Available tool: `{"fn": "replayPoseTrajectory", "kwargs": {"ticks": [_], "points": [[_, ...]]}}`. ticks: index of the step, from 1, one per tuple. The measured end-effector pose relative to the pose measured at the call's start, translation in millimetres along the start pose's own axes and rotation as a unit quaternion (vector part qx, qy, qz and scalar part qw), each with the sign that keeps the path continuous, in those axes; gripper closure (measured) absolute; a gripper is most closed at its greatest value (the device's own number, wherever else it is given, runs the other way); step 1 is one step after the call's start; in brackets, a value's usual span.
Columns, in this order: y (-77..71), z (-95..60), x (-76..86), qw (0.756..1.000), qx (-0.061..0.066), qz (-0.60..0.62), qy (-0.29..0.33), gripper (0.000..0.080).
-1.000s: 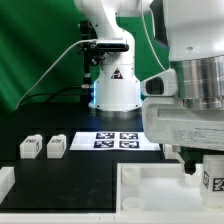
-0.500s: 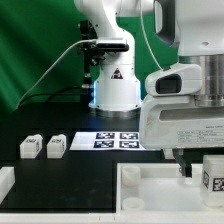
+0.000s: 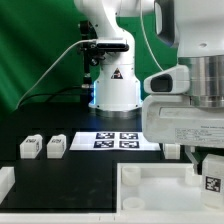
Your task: Assemble one leg
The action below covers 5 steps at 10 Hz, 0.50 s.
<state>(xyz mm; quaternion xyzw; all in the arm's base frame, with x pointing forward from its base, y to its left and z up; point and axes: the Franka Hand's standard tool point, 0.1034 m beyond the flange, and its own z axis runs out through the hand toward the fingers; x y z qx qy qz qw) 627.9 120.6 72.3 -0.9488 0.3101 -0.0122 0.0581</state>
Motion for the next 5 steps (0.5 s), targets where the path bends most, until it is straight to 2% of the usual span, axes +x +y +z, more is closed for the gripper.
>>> {"fn": "replayPoseTrajectory", "kwargs": {"ticks": [1,2,3,4,5], "points": [[0.3,-0.1,1.1,0.993,0.004,0.118,-0.002,0.0508],[0.4,0.7,2.9,0.974,0.014,0.227,-0.008,0.0508],[1.7,0.5,4.8,0.953,0.023,0.302,-0.018,0.0508],[2.9,0.4,6.4,0.919,0.034,0.393,-0.026,0.0508],[2.6,0.6,6.0,0.901,0.036,0.431,-0.029,0.0508]]}}
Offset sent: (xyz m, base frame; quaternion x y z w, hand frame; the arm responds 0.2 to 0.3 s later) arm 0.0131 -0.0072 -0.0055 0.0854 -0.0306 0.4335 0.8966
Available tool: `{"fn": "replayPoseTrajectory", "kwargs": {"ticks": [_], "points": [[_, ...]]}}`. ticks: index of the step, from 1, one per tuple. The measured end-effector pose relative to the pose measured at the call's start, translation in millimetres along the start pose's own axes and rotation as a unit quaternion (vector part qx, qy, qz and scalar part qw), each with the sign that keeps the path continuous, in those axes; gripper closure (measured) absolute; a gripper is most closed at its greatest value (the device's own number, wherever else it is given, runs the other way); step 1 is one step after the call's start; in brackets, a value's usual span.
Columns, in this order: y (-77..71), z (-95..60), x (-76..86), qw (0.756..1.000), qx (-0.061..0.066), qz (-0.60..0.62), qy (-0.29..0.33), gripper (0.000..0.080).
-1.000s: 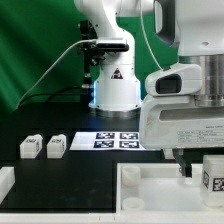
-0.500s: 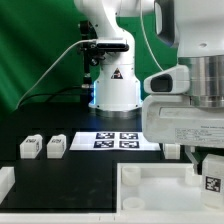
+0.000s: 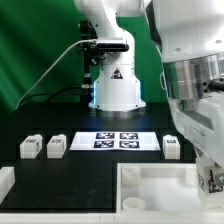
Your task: Assemble one leg
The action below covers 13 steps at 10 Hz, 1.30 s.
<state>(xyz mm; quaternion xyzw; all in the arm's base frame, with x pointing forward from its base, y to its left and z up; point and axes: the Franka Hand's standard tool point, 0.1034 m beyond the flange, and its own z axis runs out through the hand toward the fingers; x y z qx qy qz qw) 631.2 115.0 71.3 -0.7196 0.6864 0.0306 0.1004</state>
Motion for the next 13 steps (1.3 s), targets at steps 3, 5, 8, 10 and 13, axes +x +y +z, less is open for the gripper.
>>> {"fn": "replayPoseTrajectory", "kwargs": {"ticks": [3,5,8,10,13], "points": [[0.5,0.6,-0.5,1.000,-0.001,-0.017,0.000,0.0507],[3.5,4.4,-4.0,0.993,0.002,-0.121,0.003,0.0229],[-0.5,-2.4,-5.2,0.937,-0.017,-0.348,0.004,0.0165],[-0.3,-2.0,-3.2,0.894,-0.020,-0.447,0.005,0.0153],[0.0,1.5,-3.3,0.751,-0.067,-0.656,0.005,0.0150]]}}
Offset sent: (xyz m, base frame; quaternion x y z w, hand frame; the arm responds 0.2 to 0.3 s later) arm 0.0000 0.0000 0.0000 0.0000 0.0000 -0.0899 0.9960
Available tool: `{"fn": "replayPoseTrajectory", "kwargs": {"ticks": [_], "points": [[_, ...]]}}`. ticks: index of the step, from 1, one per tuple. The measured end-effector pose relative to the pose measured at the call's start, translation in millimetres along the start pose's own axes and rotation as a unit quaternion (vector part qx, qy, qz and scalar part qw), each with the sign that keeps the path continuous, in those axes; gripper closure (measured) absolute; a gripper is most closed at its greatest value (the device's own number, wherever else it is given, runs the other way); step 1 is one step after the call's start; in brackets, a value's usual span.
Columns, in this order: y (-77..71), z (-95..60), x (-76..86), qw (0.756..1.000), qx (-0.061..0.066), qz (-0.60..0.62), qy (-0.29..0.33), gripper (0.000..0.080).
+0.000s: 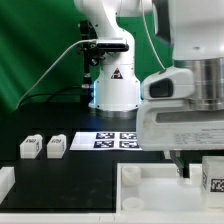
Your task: Assemble one leg
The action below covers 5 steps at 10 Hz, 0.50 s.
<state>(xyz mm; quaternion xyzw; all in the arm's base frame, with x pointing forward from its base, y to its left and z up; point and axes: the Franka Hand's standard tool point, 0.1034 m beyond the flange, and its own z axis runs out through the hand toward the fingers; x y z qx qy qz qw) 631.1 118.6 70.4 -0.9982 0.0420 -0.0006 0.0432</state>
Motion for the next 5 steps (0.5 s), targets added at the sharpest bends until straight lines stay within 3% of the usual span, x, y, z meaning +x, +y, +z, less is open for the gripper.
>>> {"fn": "replayPoseTrajectory", "kwargs": {"ticks": [1,3,4,5], "points": [[-0.4,-0.3,2.1,0.999,0.007,0.038,0.005,0.0150],[0.3,0.3,1.8,0.999,0.006,0.038,0.004,0.0447],[-0.4,0.5,1.5,0.996,0.008,0.093,0.003,0.0447],[-0.2,0.5,1.6,0.990,0.008,0.138,0.003,0.0506]]}}
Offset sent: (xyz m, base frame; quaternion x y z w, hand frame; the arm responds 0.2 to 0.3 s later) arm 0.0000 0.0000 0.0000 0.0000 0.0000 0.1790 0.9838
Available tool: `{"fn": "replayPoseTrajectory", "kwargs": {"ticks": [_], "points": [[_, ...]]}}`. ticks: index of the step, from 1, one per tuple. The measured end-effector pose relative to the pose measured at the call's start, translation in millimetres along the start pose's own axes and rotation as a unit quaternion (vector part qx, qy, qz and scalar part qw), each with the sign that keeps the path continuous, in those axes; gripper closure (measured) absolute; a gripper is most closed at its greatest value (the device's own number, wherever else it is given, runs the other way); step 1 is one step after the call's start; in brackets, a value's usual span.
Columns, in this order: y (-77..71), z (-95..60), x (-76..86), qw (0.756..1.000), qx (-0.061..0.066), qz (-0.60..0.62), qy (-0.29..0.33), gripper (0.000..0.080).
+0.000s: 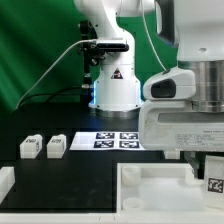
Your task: Assemble one leg
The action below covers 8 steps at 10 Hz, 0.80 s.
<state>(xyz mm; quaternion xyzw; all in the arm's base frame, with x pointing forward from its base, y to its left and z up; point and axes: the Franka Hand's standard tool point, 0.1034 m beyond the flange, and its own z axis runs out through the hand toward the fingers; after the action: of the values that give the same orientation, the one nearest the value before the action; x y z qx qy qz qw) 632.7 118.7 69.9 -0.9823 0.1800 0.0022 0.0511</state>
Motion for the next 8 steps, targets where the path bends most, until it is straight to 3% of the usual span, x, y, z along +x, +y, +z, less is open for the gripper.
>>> {"fn": "replayPoseTrajectory", "kwargs": {"ticks": [1,2,3,4,6,8], "points": [[0.0,-0.1,0.2,1.000,0.000,0.028,0.000,0.0506],[0.6,-1.2,2.1,0.991,0.003,0.132,0.000,0.0506],[0.5,-0.1,1.4,0.970,0.003,0.245,0.000,0.0506],[0.5,1.1,1.4,0.930,0.004,0.368,-0.001,0.0506],[4.8,1.4,3.7,0.863,0.024,0.504,-0.016,0.0506],[3.9,1.4,3.1,0.815,0.024,0.579,-0.018,0.0506]]}}
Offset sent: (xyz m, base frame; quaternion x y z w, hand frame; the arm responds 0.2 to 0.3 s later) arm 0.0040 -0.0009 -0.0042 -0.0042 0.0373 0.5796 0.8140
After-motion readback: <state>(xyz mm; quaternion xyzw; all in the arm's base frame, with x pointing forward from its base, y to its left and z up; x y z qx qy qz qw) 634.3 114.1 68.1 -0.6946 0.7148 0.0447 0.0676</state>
